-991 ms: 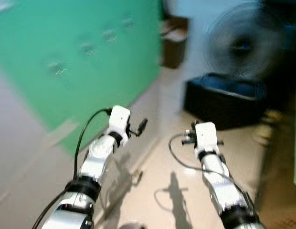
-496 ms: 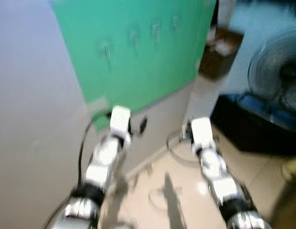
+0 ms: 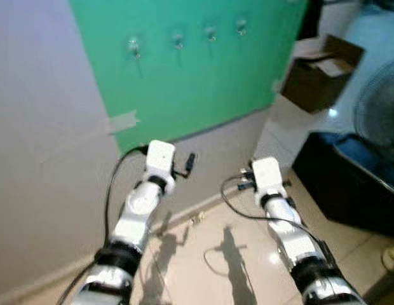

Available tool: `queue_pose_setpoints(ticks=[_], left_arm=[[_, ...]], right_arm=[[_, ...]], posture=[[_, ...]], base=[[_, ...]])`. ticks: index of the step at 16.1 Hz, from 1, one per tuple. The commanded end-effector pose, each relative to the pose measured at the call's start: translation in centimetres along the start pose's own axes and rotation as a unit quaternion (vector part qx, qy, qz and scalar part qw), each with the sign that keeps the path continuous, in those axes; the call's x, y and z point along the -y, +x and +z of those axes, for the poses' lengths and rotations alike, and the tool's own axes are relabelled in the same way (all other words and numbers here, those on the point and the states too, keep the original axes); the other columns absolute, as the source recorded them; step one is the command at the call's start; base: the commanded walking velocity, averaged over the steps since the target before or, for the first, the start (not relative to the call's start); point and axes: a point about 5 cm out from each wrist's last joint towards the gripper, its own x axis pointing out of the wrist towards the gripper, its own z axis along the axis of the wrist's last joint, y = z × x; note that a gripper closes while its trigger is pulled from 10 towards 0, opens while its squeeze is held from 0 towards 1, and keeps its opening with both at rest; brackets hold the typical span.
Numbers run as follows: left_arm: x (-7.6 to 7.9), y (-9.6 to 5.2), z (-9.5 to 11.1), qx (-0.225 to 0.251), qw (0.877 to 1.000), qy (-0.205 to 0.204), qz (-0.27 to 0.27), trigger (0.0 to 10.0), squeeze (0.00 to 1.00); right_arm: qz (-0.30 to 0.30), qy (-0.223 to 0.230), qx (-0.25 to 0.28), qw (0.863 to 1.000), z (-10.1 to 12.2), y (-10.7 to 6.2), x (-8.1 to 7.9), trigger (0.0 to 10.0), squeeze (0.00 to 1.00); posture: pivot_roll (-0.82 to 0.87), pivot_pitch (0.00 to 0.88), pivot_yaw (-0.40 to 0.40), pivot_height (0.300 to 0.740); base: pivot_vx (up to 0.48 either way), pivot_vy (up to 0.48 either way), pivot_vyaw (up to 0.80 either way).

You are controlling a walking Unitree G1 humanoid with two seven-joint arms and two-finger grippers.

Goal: Hang keys on a hook

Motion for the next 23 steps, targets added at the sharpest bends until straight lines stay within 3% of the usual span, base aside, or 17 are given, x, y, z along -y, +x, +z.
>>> queue_pose_setpoints(ticks=[1,10,16,19,20,23], left_arm=[[-0.3,-0.1,-0.2,-0.007,1.0,0.0,0.012,10.0,0.0],[-1.0,-0.3,-0.6,-0.022,0.998,-0.013,0.054,10.0,0.0],[-1.1,-0.2,-0.6,-0.026,0.998,0.003,0.062,10.0,0.0],[-1.2,-0.3,-0.6,-0.02,0.998,0.001,0.064,10.0,0.0],[-1.1,-0.3,-0.4,-0.015,0.998,0.019,0.063,10.0,0.0],[-1.0,-0.3,-0.4,-0.016,0.998,0.002,0.06,10.0,0.0]], right_arm=[[0.007,0.001,0.002,1.0,0.1,0.0,-0.4,0.0,0.0],[0.01,0.001,-0.009,1.0,-0.4,0.0,-0.6,0.0,0.0],[0.01,0.004,-0.007,1.0,-0.7,-0.1,-0.5,0.0,0.0],[0.013,0.004,-0.003,1.0,-0.6,-0.2,-0.6,0.0,0.0],[0.015,0.003,-0.003,1.0,-0.6,-0.2,-0.7,0.0,0.0],[0.024,-0.001,0.0,1.0,-0.6,-0.2,-0.9,0.0,0.0]], posture=[[-0.03,0.0,-0.01,0.74],[-0.03,0.0,-0.018,0.74],[-0.03,0.0,-0.019,0.74],[-0.03,0.0,-0.019,0.74],[-0.03,0.0,-0.019,0.74],[-0.03,0.0,-0.023,0.74]], base=[[0.0,-0.465,0.68],[0.178,-0.415,0.65],[0.059,0.0,0.0],[0.345,0.334,0.0],[0.0,0.446,0.0],[0.0,0.449,0.0]])
